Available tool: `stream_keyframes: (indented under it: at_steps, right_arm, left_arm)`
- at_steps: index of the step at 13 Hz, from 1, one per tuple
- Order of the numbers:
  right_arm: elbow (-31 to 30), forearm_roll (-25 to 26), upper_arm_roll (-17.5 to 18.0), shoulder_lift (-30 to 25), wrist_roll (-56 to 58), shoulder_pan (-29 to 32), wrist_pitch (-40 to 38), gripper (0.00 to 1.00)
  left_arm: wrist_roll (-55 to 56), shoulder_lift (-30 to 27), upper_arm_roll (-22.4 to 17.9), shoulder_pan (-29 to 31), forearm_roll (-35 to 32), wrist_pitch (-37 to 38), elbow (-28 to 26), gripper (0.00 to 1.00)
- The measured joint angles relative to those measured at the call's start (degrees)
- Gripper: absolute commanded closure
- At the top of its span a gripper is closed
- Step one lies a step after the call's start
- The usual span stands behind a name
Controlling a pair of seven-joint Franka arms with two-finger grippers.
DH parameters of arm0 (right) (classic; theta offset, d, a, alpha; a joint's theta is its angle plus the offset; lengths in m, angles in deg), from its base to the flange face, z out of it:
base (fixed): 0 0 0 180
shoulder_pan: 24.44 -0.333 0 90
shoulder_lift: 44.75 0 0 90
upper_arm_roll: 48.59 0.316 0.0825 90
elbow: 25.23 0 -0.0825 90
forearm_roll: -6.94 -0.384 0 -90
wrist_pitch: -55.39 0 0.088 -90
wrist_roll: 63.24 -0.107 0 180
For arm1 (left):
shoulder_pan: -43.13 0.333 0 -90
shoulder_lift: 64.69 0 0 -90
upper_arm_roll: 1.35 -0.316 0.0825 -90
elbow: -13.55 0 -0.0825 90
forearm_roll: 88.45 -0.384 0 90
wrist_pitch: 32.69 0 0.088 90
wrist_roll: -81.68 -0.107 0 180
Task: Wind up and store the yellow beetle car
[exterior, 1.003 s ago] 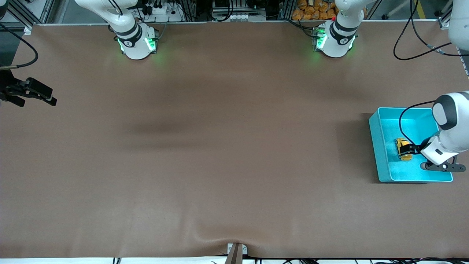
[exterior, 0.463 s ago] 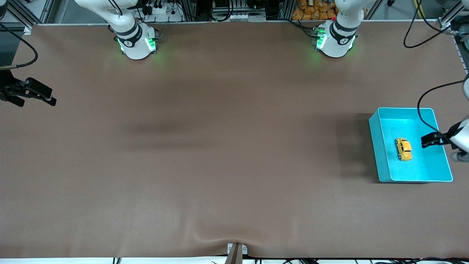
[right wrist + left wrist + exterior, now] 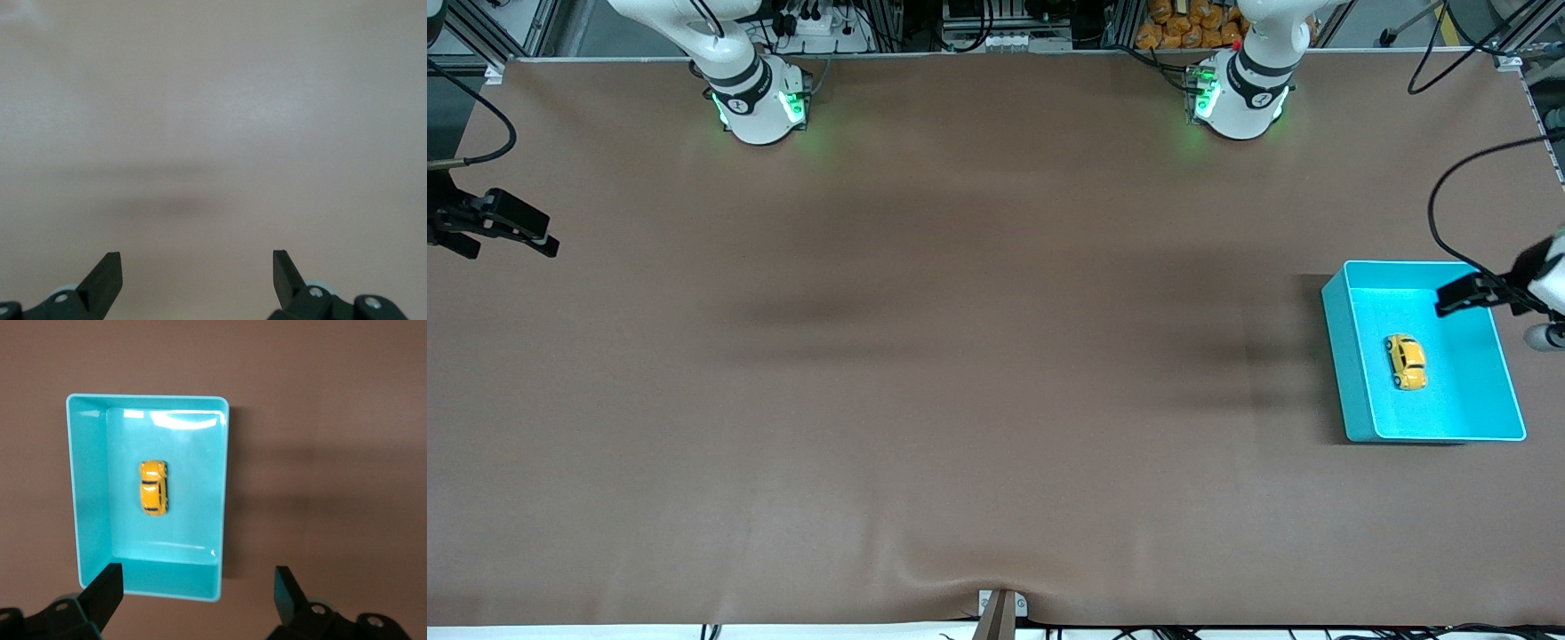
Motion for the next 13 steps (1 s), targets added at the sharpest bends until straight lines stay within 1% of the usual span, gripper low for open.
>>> stream_keyframes:
  at_steps: [1, 3, 4, 5, 8, 13]
  right_arm:
    - [0.0, 0.3, 0.0, 0.0, 0.2, 0.0, 0.0, 0.0]
    - [0.0, 0.5, 0.0, 0.0, 0.2, 0.0, 0.0, 0.0]
    - [0.0, 0.5, 0.0, 0.0, 0.3, 0.0, 0.0, 0.0]
    - [0.0, 0.5, 0.0, 0.0, 0.3, 0.0, 0.0, 0.0]
    - [0.0, 0.5, 0.0, 0.0, 0.3, 0.0, 0.0, 0.0]
    - [0.0, 0.5, 0.1, 0.0, 0.3, 0.0, 0.0, 0.0]
  left_arm:
    - [2.2, -0.8, -2.0, -4.1, 0.3, 2.5, 1.3, 0.0]
    - [4.9, -3.3, -6.5, -11.2, 3.1, 7.3, 3.0, 0.0]
    - [5.2, -5.2, -8.7, -13.9, 4.3, 10.1, 3.3, 0.0]
    - [5.2, -6.9, -10.0, -15.3, 4.7, 12.2, 3.4, 0.0]
    - [4.9, -10.2, -10.8, -17.1, 5.0, 14.7, 3.5, 0.0]
    - [0.4, -10.9, -11.0, -17.5, 5.0, 17.4, 5.0, 0.0]
